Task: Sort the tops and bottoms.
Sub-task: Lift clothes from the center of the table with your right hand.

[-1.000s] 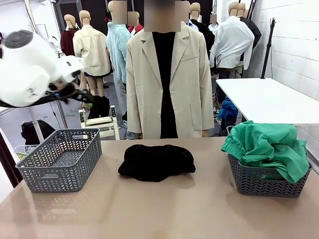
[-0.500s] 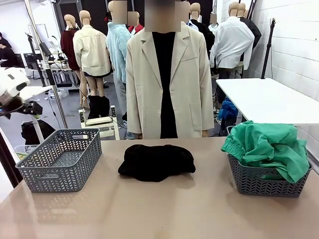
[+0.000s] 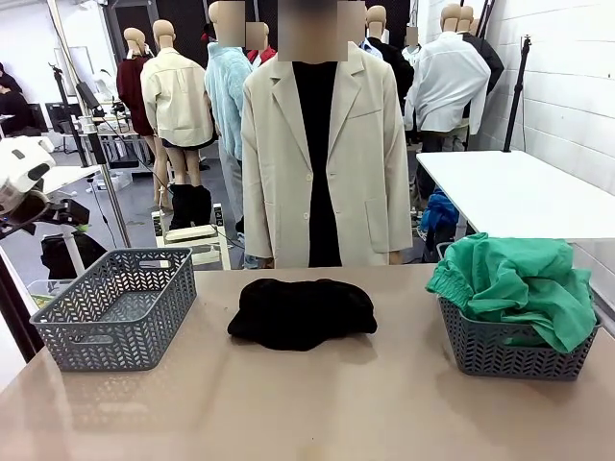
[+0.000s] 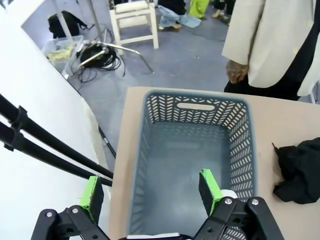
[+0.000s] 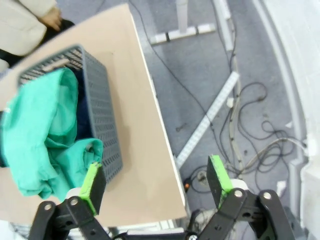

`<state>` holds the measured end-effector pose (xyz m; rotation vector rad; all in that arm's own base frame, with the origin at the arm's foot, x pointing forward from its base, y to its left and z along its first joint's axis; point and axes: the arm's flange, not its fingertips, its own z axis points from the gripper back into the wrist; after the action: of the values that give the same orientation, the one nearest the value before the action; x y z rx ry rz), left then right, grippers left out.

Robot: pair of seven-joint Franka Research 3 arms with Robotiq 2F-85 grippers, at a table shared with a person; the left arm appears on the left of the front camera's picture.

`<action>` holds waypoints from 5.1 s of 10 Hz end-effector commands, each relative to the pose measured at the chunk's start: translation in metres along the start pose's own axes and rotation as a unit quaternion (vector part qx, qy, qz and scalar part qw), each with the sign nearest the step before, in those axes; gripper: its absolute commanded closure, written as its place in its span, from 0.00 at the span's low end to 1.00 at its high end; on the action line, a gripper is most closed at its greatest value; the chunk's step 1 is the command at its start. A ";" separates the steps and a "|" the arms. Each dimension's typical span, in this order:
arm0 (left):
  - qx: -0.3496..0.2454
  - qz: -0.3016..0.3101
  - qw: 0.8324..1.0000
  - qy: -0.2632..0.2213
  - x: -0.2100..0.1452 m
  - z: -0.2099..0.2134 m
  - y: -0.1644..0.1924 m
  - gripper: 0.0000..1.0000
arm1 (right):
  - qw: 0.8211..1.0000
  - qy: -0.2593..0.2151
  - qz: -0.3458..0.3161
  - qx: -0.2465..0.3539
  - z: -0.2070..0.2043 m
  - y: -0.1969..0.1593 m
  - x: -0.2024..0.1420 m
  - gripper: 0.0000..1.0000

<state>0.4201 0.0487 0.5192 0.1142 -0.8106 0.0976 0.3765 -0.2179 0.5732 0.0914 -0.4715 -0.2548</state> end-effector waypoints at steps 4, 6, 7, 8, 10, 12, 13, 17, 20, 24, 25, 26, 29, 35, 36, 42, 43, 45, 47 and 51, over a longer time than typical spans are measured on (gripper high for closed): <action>0.017 0.007 1.000 0.000 -0.001 0.003 -0.001 0.00 | 0.948 -0.038 0.312 0.049 0.150 0.188 0.027 0.00; 0.017 0.007 1.000 0.000 -0.001 0.003 -0.001 0.00 | 0.887 0.032 0.456 0.069 0.148 0.286 0.023 0.00; 0.017 0.007 1.000 0.000 -0.001 0.003 -0.001 0.00 | 0.861 0.081 0.495 0.079 0.133 0.326 0.022 0.00; 0.017 0.007 1.000 0.000 -0.001 0.003 -0.001 0.00 | 0.847 0.098 0.517 0.081 0.110 0.362 0.020 0.00; 0.017 0.007 1.000 0.000 -0.001 0.003 -0.001 0.00 | 0.853 0.052 0.518 0.033 0.049 0.412 0.010 0.00; 0.017 0.007 1.000 0.000 -0.001 0.003 -0.001 0.00 | 0.842 0.091 0.526 0.079 0.059 0.412 -0.001 0.00; 0.017 0.007 1.000 0.000 -0.001 0.003 -0.001 0.00 | 0.842 0.091 0.526 0.079 0.059 0.412 -0.001 0.00; 0.017 0.007 1.000 0.000 -0.001 0.003 -0.001 0.00 | 0.842 0.091 0.526 0.079 0.059 0.412 -0.001 0.00; 0.017 0.007 1.000 0.000 -0.001 0.003 -0.001 0.00 | 0.819 0.123 0.549 0.115 -0.009 0.470 0.040 0.00; 0.017 0.007 1.000 0.000 -0.001 0.003 -0.001 0.00 | 0.760 0.198 0.598 0.161 -0.137 0.548 0.045 0.00; 0.017 0.007 1.000 0.000 -0.001 0.003 -0.001 0.00 | 0.744 0.217 0.605 0.184 -0.160 0.559 0.042 0.00; 0.017 0.007 1.000 0.000 -0.001 0.003 -0.001 0.00 | 0.745 0.221 0.602 0.181 -0.184 0.571 0.035 0.00; 0.017 0.007 1.000 0.000 -0.001 0.003 -0.001 0.00 | 0.759 0.262 0.582 0.128 -0.253 0.589 0.019 0.00; 0.017 0.007 1.000 0.000 -0.001 0.003 -0.001 0.00 | 0.749 0.201 0.599 0.200 -0.284 0.551 -0.028 0.00; 0.017 0.007 1.000 0.000 -0.001 0.003 -0.001 0.00 | 0.751 0.220 0.594 0.186 -0.302 0.575 -0.003 0.00; 0.017 0.007 1.000 0.000 -0.001 0.003 -0.001 0.00 | 0.763 0.221 0.585 0.164 -0.322 0.576 -0.026 0.00; 0.017 0.007 1.000 0.000 -0.001 0.003 -0.001 0.00 | 0.764 0.222 0.585 0.155 -0.327 0.574 -0.033 0.00; 0.017 0.007 1.000 0.000 -0.001 0.003 -0.001 0.00 | 0.758 0.237 0.590 0.145 -0.339 0.574 -0.047 0.00; 0.017 0.007 1.000 0.000 -0.001 0.003 -0.001 0.00 | 0.753 0.254 0.590 0.139 -0.346 0.577 -0.051 0.00; 0.017 0.007 1.000 0.000 -0.001 0.003 -0.001 0.00 | 0.756 0.249 0.590 0.136 -0.347 0.581 -0.052 0.32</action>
<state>0.4185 0.0487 0.5205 0.1400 -0.8116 0.1008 0.6214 0.3645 0.3270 0.1519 0.0465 1.0946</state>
